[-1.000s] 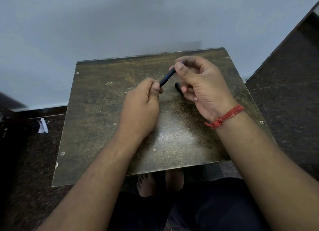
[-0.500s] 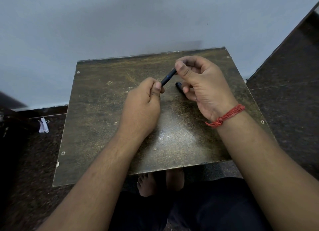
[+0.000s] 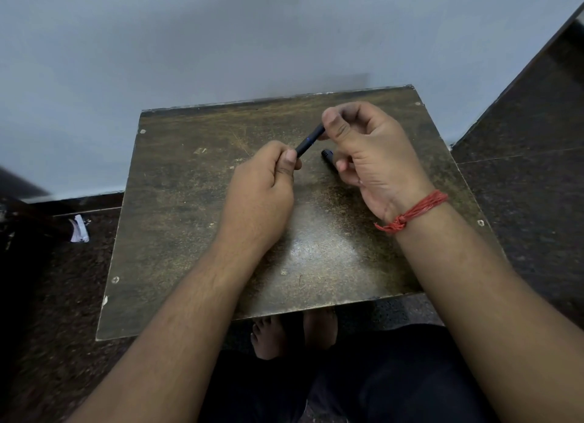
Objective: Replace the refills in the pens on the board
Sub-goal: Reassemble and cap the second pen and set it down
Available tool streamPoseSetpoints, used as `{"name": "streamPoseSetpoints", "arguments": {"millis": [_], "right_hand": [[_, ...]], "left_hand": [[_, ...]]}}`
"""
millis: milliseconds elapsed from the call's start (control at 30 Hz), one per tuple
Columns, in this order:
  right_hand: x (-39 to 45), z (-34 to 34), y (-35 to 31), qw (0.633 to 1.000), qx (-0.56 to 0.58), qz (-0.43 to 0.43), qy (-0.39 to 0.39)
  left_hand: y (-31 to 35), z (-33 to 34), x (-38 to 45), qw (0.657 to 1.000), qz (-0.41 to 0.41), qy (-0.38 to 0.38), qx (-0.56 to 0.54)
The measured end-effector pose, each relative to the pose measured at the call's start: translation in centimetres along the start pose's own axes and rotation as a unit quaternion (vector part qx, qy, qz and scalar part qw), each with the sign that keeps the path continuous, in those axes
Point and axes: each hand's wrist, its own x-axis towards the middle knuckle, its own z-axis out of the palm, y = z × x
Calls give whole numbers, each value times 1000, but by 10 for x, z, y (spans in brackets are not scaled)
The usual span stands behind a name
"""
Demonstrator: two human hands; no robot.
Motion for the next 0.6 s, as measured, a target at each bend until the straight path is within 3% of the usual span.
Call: {"name": "streamPoseSetpoints", "arguments": {"millis": [233, 600], "right_hand": [[-1, -4, -2, 999, 7, -1, -46], [-2, 2, -1, 1000, 5, 7, -12]], "left_hand": [[1, 0, -1, 1000, 0, 3, 3], [1, 0, 0, 1000, 14, 3, 6]]}}
